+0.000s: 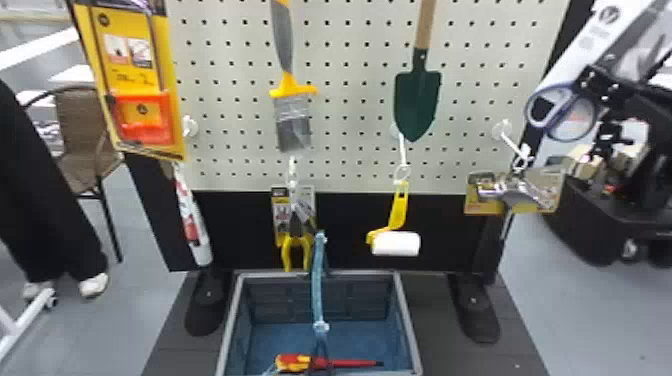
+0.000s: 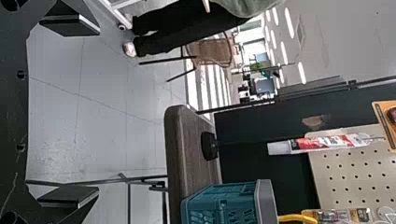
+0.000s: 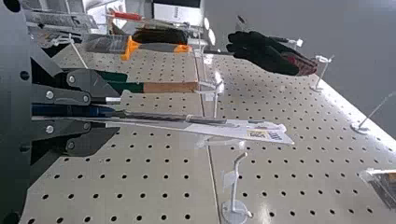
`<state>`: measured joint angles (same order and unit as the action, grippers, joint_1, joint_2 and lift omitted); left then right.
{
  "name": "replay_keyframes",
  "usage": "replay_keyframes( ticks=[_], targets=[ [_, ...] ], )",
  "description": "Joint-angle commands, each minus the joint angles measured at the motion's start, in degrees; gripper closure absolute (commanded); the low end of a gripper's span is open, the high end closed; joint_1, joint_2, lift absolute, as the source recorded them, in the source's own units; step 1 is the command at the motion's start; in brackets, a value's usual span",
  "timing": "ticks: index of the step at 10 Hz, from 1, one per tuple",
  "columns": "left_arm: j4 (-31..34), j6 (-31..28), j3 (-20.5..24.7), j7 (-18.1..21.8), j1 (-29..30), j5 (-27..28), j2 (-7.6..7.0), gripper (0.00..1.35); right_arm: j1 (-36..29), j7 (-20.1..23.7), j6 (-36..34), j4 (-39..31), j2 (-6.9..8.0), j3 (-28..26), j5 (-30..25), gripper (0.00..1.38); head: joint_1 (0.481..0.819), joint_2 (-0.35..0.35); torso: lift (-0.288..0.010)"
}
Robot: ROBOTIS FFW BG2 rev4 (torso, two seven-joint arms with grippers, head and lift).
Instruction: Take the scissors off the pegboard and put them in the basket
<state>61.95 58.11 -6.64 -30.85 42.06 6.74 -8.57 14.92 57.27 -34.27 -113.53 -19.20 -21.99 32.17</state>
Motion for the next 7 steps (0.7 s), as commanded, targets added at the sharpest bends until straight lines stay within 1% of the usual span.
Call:
replay_keyframes(
  ticks=[1,3,5,6,7],
  targets=[
    [0.00,0.25,-0.04,0.00,0.06,-0.06,-0.04,0.10,-2.89,-1.81,0.96,-0.87,2.50,-0.77,1.85,1.19,0.549,0.000,-0.100],
    [0.00,0.43,-0.04,0.00,-0.31,0.65,-0.04,0.10,-5.72,-3.57,2.54,1.80,5.14,-0.86,5.10,1.19,0.549,0.000,-0.100],
    [-0.14,0.43,-0.04,0.00,-0.07,0.47,0.04,0.10,-9.41,-5.50,3.51,1.94,8.04,-0.86,6.77,1.19,0.549,0.000,-0.100],
    [-0.14,0.43,-0.04,0.00,-0.07,0.47,0.22,0.10,-11.38,-6.64,3.51,0.82,9.00,-0.86,7.29,1.19,0.549,0.000,-0.100],
    [-0.14,0.51,0.05,0.00,-0.07,0.47,0.31,0.10,-13.35,-8.31,3.51,-1.57,9.44,-0.86,7.47,1.19,0.549,0.000,-0.100]
  ],
)
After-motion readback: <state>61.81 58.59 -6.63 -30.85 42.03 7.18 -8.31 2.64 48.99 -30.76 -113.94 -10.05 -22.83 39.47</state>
